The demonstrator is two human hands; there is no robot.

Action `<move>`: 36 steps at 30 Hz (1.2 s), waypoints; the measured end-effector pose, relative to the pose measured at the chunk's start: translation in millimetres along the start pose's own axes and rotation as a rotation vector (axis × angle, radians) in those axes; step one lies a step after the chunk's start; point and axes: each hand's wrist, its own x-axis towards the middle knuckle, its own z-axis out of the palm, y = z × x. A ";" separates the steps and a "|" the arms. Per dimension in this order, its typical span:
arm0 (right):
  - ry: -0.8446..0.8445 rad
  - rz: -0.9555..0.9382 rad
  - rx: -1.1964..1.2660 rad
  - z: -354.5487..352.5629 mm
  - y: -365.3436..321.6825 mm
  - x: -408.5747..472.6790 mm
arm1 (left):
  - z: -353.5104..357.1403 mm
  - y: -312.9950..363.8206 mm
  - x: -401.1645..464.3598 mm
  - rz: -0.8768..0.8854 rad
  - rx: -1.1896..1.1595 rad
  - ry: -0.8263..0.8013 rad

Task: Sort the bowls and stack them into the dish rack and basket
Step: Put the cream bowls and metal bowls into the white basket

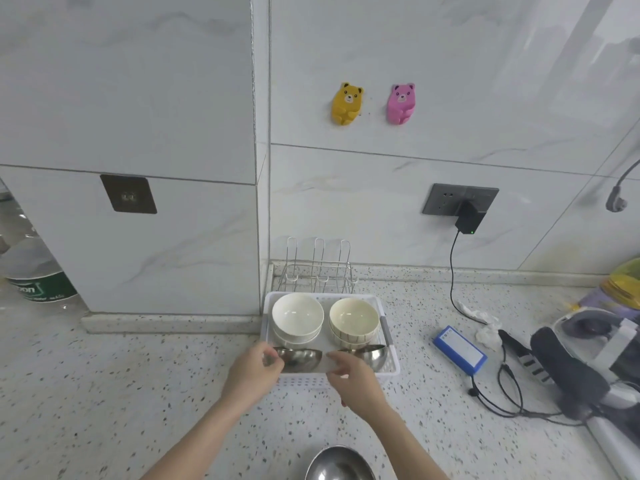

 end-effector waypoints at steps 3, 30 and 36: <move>-0.004 0.037 0.003 2.4 13.7 -17.4 | 19.3 -8.6 -30.1 -0.025 0.009 -0.245; 0.061 -0.056 0.394 -44.2 -19.4 -58.7 | -18.2 -5.6 -42.2 -0.180 -0.236 -0.428; -0.077 -0.203 0.394 -49.4 -41.0 -60.9 | -46.2 3.9 -19.4 -0.229 -0.375 -0.407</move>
